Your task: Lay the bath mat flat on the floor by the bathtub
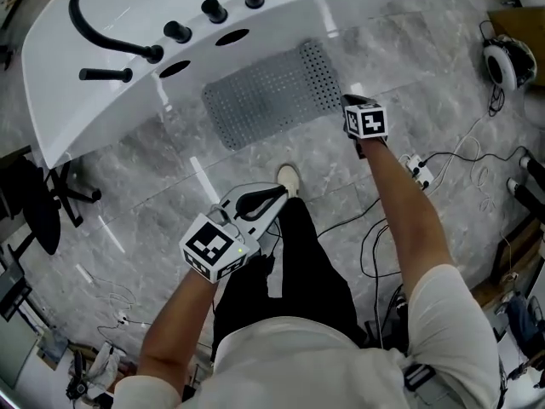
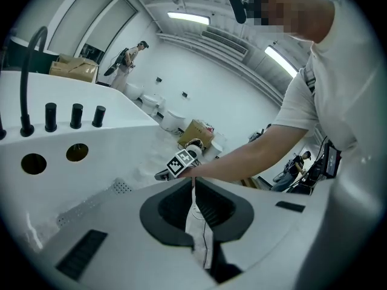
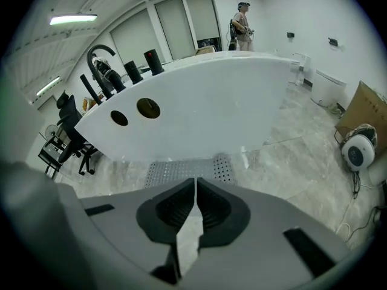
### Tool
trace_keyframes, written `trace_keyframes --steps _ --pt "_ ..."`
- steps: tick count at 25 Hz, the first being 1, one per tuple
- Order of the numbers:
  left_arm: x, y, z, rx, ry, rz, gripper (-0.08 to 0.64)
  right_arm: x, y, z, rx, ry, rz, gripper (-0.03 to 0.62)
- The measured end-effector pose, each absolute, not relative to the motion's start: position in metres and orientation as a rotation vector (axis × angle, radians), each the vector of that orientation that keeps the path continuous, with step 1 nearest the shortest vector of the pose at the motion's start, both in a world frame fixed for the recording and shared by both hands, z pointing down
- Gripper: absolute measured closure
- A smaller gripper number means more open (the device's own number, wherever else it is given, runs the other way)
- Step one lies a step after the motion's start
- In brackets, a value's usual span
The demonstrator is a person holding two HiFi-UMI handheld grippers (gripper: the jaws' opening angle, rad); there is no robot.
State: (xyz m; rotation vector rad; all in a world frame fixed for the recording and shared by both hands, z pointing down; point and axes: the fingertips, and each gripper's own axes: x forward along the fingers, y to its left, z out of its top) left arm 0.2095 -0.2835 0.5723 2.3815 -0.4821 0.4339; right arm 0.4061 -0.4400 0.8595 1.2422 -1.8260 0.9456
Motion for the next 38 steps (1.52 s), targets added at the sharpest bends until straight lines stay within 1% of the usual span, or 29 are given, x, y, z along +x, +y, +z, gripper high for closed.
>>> trace_keyframes --steps 8,22,27,38 --pt "0.165 -0.226 0.523 2.434 -0.473 0.433 0.531 0.361 -0.366 0.782 1.188 -1.891 0.886 0.569" --pt "0.05 -0.093 0.456 2.48 -0.55 0.452 0.531 0.249 -0.215 0.641 1.076 -2.025 0.747 0.566" --pt "0.014 -0.075 0.44 2.483 -0.626 0.44 0.531 0.21 -0.178 0.596 1.004 -2.081 0.655 0.566" --pt "-0.052 -0.02 0.404 2.524 -0.737 0.361 0.531 0.137 -0.076 0.523 0.92 -2.166 0.585 0.561"
